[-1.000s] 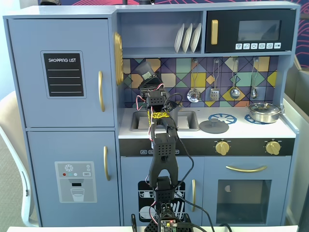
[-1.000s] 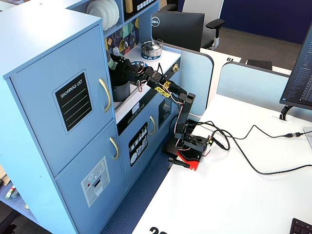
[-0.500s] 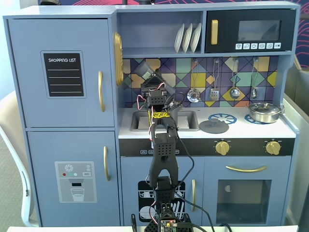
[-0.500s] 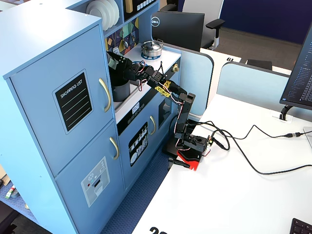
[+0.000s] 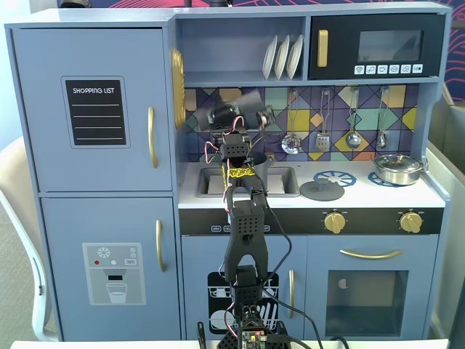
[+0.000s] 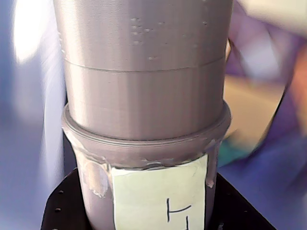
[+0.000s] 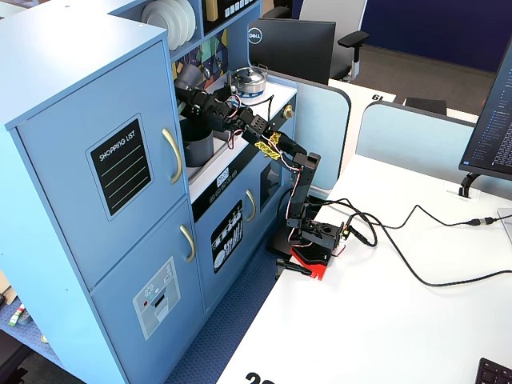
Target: Put salt in the gray recipient
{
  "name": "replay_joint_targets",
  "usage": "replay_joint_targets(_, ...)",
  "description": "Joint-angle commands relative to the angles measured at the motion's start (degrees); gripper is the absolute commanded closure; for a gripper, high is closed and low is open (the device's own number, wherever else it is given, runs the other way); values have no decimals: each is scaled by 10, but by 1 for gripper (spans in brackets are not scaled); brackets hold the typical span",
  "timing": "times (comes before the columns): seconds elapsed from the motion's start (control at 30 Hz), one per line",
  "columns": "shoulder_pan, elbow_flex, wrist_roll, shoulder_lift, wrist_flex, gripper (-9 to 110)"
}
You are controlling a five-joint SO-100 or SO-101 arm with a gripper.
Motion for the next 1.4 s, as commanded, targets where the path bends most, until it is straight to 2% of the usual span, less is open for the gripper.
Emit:
replay_joint_targets(0.0,15,-48,-229,25,2,101)
replay_joint_targets(0.2,62,-32,-563,35,25,101)
replay_joint_targets(0.33,100,-32,-667,41,40,101)
replay_joint_targets(0.57,184,-32,-695,53,54,101)
replay_joint_targets(0.9,366,-26,-685,48,33,101)
replay_joint_targets(1.13,480,26,-664,40,-33,101)
replay_joint_targets(1.37,543,83,-654,11,-120,101)
